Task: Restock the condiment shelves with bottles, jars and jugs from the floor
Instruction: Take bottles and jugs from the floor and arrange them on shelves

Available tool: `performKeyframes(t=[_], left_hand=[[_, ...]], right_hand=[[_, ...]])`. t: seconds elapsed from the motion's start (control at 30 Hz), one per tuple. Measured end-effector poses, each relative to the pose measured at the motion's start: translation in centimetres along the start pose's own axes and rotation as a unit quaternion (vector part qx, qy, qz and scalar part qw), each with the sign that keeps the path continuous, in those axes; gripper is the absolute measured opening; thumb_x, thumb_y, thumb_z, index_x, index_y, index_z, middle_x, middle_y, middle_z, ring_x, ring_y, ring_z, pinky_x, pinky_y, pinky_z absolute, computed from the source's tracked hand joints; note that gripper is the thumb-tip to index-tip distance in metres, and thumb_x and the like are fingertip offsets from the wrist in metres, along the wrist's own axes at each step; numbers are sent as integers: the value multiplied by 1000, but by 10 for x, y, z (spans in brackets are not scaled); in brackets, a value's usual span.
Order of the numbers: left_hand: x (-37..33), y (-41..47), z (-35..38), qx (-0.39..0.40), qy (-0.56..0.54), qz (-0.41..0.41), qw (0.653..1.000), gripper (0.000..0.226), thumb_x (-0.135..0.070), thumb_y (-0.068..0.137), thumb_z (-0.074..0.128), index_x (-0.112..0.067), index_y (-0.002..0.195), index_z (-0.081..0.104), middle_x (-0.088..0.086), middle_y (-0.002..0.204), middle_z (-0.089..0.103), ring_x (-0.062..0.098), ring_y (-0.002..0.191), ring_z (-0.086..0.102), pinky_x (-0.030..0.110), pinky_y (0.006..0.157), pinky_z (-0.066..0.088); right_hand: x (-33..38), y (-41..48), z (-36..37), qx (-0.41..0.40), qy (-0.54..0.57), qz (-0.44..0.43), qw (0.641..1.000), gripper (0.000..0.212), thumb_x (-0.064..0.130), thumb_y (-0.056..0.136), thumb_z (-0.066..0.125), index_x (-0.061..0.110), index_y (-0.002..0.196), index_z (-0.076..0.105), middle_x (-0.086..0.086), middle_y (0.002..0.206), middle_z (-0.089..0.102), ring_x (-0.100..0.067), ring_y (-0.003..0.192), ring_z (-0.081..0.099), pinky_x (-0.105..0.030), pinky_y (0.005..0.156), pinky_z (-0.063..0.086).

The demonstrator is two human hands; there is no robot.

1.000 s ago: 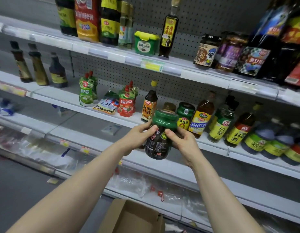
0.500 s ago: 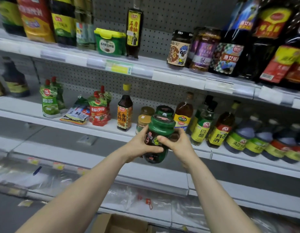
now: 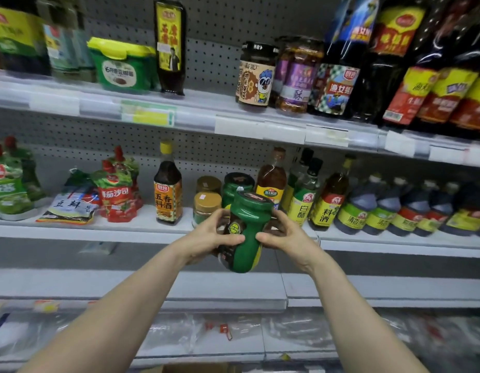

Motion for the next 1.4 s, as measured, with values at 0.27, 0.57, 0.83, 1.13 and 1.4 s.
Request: performKeyframes(t=[0.27,0.57,0.83,1.13,1.4], left_hand=[[23,14,5,89,7,-60,994,60,-25,81,76,-41,133,51,-11,140,52,17,123,57,35,85,56],[13,36,-16,-23,83,41,995,65,-1,91,65,-33,144,43,-4,136,56,13,122,56,27,91,54],[-3,41,-33,-134,297,135,936,83,-4,79,77,-18,151,37,7,132,50,16,124,46,16,106,31],[3,43,-40,-143,347,119,919,81,-6,79,76,-14,150,38,7,132,51,20,124,48,20,107,34],[1,40,-46,-168,383,136,898,81,-3,81,74,-12,151,36,9,136,53,23,124,52,22,103,37]], right_hand=[[-20,10,2,-26,23,22,999,72,16,65,89,30,127,55,2,121,71,-20,114,67,-36,88,59],[-16,31,4,-209,-43,-44,976,69,15,67,93,38,117,50,11,118,67,-6,109,65,-44,101,53],[-7,43,23,-320,-124,-61,937,80,30,69,91,23,131,42,1,123,65,-20,112,63,-40,97,51],[-23,47,39,-384,-146,-50,910,82,26,71,89,13,136,40,-7,128,64,-28,115,62,-36,94,49],[-19,61,46,-388,-185,-49,902,83,28,67,92,13,131,41,-5,128,61,-24,114,60,-24,84,41]])
Point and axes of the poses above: each hand's wrist, its own y-axis towards the middle knuckle, its own z-axis out of the palm, x = y × z, the point moved 8 cm from there along y, towards the middle knuckle
